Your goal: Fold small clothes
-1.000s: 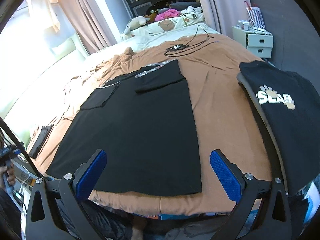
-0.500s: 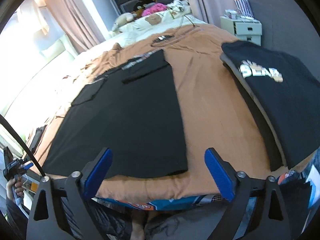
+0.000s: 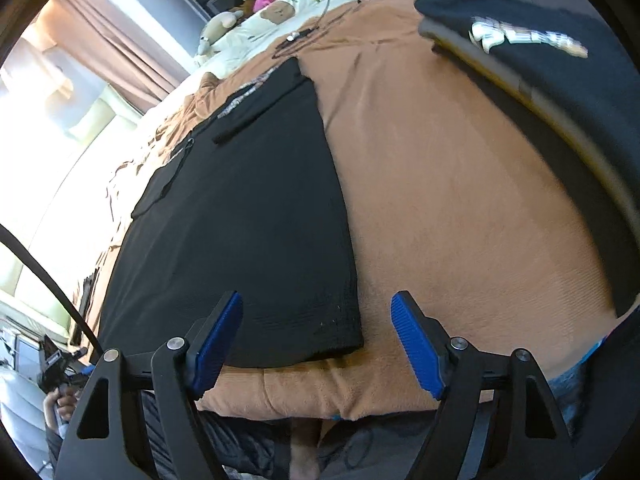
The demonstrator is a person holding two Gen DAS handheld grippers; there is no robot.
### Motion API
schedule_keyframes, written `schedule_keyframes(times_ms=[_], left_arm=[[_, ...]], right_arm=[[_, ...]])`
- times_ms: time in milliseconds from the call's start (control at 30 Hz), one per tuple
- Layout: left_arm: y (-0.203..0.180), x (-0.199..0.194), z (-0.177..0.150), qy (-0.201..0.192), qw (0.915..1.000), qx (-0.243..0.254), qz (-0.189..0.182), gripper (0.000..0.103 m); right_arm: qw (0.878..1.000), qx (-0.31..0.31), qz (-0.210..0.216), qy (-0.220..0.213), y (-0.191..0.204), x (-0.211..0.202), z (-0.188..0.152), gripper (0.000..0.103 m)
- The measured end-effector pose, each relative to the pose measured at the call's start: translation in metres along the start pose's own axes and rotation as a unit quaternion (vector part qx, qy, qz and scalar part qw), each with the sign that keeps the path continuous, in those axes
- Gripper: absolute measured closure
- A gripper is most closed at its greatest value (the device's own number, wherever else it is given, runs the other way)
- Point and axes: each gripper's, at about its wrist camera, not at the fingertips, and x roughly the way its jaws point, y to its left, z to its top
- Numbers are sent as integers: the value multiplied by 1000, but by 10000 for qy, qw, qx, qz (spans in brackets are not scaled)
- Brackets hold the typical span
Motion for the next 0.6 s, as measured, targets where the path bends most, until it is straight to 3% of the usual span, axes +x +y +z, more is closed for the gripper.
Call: schedule_keyframes(times_ms=[167, 233, 400, 600], left_arm=[[3, -2, 1, -34, 9995, -205, -238, 46], [2, -4, 2, -56, 9992, -245, -324, 50], [-4, -3, 1, -31, 9980, -273, -567, 53], [0, 11, 4, 1, 9982, -394, -441, 55]], right_arm=[[9998, 99, 121, 142, -8, 15, 2, 31], [9995, 197, 232, 118, -11, 17, 5, 31], [9960, 553, 697, 94, -29, 23, 3, 31], [9864, 974, 1313, 155, -52, 29, -4, 31]])
